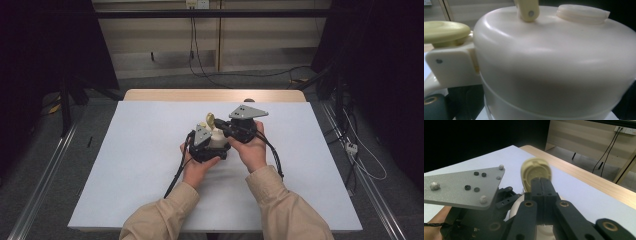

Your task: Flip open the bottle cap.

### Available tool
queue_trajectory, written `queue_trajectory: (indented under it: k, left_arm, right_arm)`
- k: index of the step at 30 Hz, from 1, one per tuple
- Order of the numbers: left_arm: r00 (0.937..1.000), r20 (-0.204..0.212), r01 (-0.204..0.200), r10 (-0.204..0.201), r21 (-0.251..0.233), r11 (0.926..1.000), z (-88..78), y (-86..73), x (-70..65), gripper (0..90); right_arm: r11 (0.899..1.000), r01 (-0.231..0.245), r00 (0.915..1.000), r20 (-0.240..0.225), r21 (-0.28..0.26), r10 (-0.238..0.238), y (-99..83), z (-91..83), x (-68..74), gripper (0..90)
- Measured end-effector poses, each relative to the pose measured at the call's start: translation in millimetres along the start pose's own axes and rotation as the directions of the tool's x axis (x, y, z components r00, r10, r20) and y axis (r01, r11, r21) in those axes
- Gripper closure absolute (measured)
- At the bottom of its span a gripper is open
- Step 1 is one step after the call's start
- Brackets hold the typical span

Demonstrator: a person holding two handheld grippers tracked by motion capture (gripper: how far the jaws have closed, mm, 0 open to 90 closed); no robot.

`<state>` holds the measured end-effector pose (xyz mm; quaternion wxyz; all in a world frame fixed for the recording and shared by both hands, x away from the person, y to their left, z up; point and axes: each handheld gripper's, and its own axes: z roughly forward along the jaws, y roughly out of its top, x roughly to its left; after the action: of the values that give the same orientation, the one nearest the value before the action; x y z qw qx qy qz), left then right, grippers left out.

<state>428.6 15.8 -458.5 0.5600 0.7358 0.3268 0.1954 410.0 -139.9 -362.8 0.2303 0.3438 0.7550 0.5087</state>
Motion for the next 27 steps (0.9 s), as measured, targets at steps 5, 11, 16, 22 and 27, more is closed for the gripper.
queue_trajectory:
  k: [5, 11, 16, 22, 27]
  left_arm:
    - [1.0000, 0.001, -0.001, 0.001, 0.000, 1.0000, 0.0, -0.1, 0.1, 5.1]
    - [1.0000, 0.001, -0.002, 0.002, 0.000, 1.0000, -0.1, -0.1, 0.2, 5.1]
    - [1.0000, 0.003, -0.002, 0.002, 0.001, 1.0000, -0.2, -0.1, 0.5, 5.0]
    - [1.0000, 0.004, -0.002, 0.002, 0.000, 1.0000, -0.1, -0.3, 0.7, 4.8]
    - [1.0000, 0.003, -0.002, 0.002, 0.000, 1.0000, -0.1, -0.4, 0.5, 4.6]
  right_arm:
    - [1.000, -0.001, 1.0000, 0.000, 0.003, 0.001, 0.2, 0.7, -0.1, 90.0]
    - [1.000, 0.001, 1.0000, -0.006, 0.004, -0.001, 0.9, 2.8, 0.9, 90.0]
    - [1.000, 0.000, 1.0000, -0.006, 0.006, 0.000, 0.5, 2.6, 0.4, 90.0]
    - [1.000, -0.002, 1.0000, -0.009, 0.010, 0.002, -0.1, 1.3, -1.1, 88.6]
    - [1.000, -0.005, 1.0000, -0.003, 0.009, 0.005, -2.3, -0.3, -2.1, 81.4]
